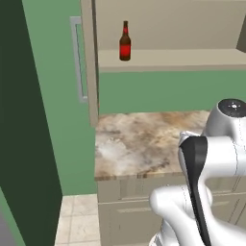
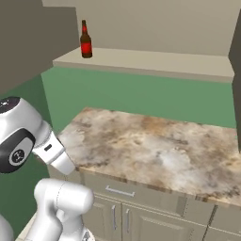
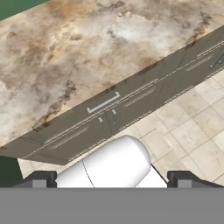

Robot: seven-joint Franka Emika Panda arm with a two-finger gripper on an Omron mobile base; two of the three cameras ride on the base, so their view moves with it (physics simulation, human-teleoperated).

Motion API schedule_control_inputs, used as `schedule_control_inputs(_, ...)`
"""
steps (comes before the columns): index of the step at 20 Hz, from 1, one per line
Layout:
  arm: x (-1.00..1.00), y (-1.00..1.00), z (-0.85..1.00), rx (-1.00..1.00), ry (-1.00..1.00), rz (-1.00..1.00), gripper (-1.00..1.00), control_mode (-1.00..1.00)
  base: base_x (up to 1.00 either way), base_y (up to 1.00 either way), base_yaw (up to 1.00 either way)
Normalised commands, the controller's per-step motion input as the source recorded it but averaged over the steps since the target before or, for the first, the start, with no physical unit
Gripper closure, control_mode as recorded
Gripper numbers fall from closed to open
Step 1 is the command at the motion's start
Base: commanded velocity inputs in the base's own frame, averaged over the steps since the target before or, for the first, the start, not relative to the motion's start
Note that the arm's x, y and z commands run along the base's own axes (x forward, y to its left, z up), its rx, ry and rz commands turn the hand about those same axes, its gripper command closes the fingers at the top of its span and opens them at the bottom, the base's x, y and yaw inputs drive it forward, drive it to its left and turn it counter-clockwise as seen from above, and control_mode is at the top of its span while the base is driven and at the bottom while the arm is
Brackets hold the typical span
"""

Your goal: Open the cabinet directly in front. Then move the beer and the mug to the dining counter with the jar on it.

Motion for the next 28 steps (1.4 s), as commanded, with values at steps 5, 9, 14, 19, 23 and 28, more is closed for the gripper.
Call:
schedule_control_inputs(5,0.00,0.00,0.00,0.00,0.00,0.00,-1.00,1.00,0.30,0.30,-0.10)
schedule_control_inputs(9,0.00,0.00,0.00,0.00,0.00,0.00,-1.00,1.00,0.26,0.16,-0.09)
schedule_control_inputs(14,0.00,0.00,0.00,0.00,0.00,0.00,-1.00,1.00,0.35,0.16,-0.07)
schedule_control_inputs(19,0.00,0.00,0.00,0.00,0.00,0.00,-1.00,1.00,0.40,0.17,-0.06)
schedule_control_inputs(23,0.00,0.00,0.00,0.00,0.00,0.00,-1.00,1.00,0.14,0.15,-0.05)
schedule_control_inputs(28,-0.07,0.02,0.11,0.00,-0.12,0.00,-1.00,-1.00,0.00,0.03,-0.01)
